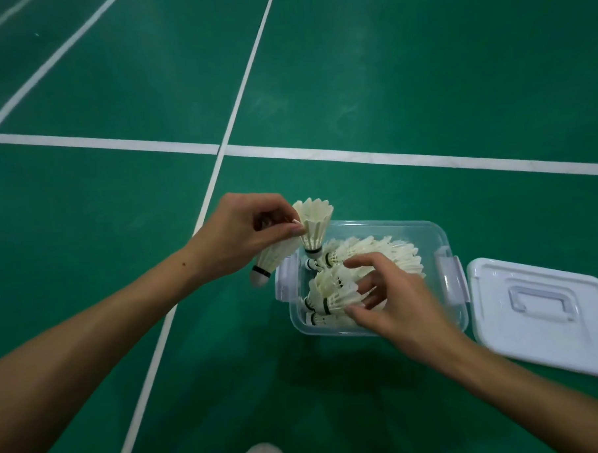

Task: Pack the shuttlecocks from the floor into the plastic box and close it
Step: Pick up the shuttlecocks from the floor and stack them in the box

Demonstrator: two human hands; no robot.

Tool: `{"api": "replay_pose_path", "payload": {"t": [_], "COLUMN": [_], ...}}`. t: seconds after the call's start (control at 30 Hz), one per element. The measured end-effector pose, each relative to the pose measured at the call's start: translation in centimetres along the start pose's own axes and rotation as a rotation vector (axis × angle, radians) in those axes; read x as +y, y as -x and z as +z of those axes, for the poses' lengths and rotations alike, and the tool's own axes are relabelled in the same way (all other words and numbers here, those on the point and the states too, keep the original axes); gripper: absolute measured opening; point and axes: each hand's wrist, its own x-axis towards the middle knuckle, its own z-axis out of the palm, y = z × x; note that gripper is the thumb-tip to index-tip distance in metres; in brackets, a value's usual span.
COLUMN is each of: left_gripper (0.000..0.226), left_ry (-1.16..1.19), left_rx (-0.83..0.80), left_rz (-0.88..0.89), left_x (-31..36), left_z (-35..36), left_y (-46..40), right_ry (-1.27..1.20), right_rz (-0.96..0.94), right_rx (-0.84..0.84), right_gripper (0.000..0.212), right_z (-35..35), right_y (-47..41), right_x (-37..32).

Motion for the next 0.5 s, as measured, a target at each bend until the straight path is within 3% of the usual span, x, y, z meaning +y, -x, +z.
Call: {"api": "replay_pose_path", "payload": {"t": [0.3,0.5], "left_gripper": [0.014,0.020], "left_ry": [0.017,0.006], "left_rx": [-0.007,-0.071], "left_rz": [-0.005,-0.038], "left_x": [-0.3,-0.4], "left_z": [0.6,0.8], "left_y": [0.7,0.7], "right_ry": [0.093,0.025], "right_rz": [0.037,0.179], "right_rx": [-0.107,-0.366], "right_gripper": [0.061,0.060], "right_z": [2.6,1.5], "right_y": [-1.1,-3.6], "right_x": [1.0,1.6]}}
